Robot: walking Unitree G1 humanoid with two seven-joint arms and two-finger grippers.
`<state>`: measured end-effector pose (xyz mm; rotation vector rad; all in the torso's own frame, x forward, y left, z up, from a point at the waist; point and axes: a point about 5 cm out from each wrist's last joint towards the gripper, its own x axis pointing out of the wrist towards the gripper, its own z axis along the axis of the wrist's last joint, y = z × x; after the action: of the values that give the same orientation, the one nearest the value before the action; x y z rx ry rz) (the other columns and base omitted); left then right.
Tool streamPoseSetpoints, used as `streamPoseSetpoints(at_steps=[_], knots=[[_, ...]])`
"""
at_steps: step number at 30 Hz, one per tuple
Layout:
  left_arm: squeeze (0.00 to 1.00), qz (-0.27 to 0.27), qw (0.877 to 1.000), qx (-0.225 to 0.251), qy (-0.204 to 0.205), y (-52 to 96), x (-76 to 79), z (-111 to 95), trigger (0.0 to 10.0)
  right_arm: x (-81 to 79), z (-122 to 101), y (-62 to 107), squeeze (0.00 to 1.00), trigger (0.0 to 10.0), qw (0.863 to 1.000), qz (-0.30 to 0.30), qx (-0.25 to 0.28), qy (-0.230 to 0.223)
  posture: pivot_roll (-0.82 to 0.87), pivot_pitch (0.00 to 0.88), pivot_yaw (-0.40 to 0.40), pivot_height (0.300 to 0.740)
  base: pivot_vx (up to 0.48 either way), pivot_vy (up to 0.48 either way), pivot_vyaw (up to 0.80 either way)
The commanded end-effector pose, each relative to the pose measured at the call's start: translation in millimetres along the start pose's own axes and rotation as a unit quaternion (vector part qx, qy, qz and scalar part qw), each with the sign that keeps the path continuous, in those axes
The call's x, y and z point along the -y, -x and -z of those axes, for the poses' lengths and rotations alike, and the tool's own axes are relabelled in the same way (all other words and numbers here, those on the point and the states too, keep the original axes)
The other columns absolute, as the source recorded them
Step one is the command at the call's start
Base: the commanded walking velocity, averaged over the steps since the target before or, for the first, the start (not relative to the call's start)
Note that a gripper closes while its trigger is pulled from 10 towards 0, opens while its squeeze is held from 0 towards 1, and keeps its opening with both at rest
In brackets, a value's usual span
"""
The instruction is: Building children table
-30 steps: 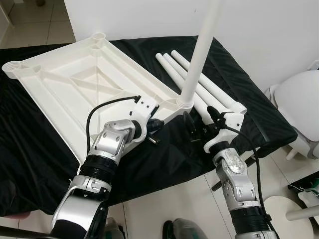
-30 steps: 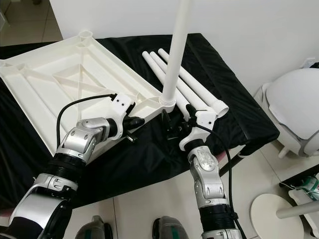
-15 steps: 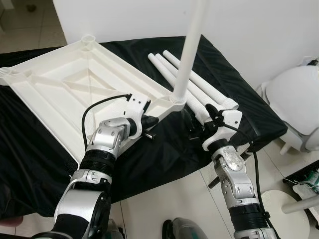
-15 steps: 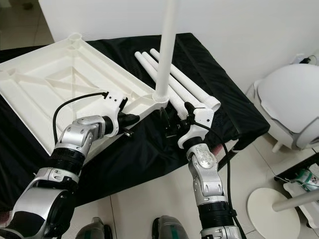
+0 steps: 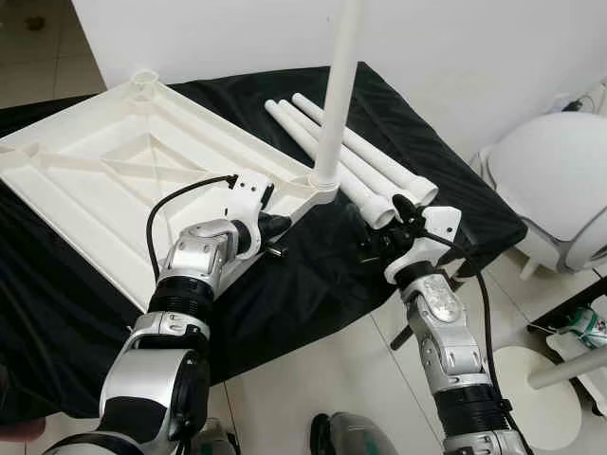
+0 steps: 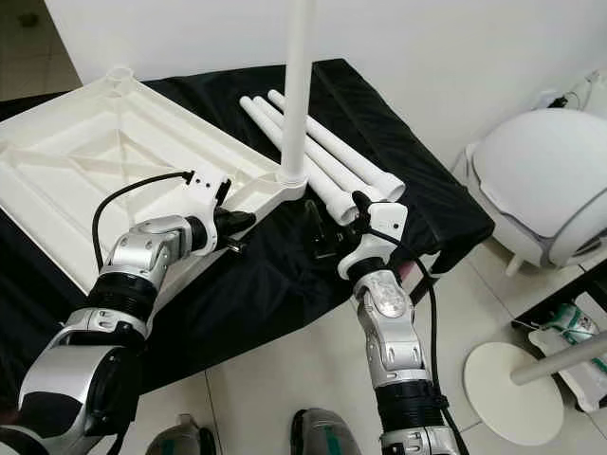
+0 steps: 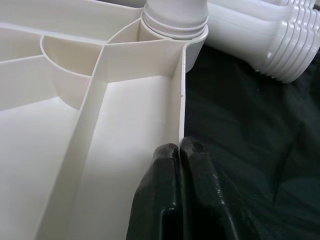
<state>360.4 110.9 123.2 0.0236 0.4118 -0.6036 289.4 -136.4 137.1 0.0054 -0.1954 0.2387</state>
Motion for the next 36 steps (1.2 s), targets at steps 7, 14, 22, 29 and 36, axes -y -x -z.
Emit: streamPoseSetpoints(at_steps=[7,14,22,29,36], knots=[[0.0,-0.358,0.933,-0.029,-0.006,40.6,-63.5,31.7,0.0,3.1,3.2,4.9,0.0,10.0,1.0,0.013,-0.005,0.0,-0.1,0.012,0.014,0.74,0.0,0.0,0.0],[0.0,-0.358,0.933,-0.035,-0.012,44.7,-70.9,32.4,10.0,-1.7,4.4,4.2,0.0,10.0,1.0,0.006,-0.006,-0.002,-0.09,0.014,0.011,0.74,0.0,0.0,0.0],[0.0,-0.322,0.947,-0.015,-0.017,46.0,-71.3,22.8,10.0,0.2,4.5,4.6,0.0,10.0,1.0,0.006,-0.008,0.002,-0.09,0.016,0.009,0.74,0.0,0.0,0.0],[0.0,-0.316,0.949,-0.006,-0.018,47.0,-70.9,15.7,10.0,-1.0,4.7,4.7,0.0,10.0,1.0,0.003,-0.008,0.001,-0.09,0.02,0.014,0.74,0.0,0.0,0.0],[1.0,-0.309,0.951,0.011,-0.01,51.2,-73.5,11.7,10.0,-2.1,6.1,6.6,0.0,10.0,1.0,0.003,-0.01,0.001,-0.08,0.02,0.015,0.74,0.0,0.0,0.0]])
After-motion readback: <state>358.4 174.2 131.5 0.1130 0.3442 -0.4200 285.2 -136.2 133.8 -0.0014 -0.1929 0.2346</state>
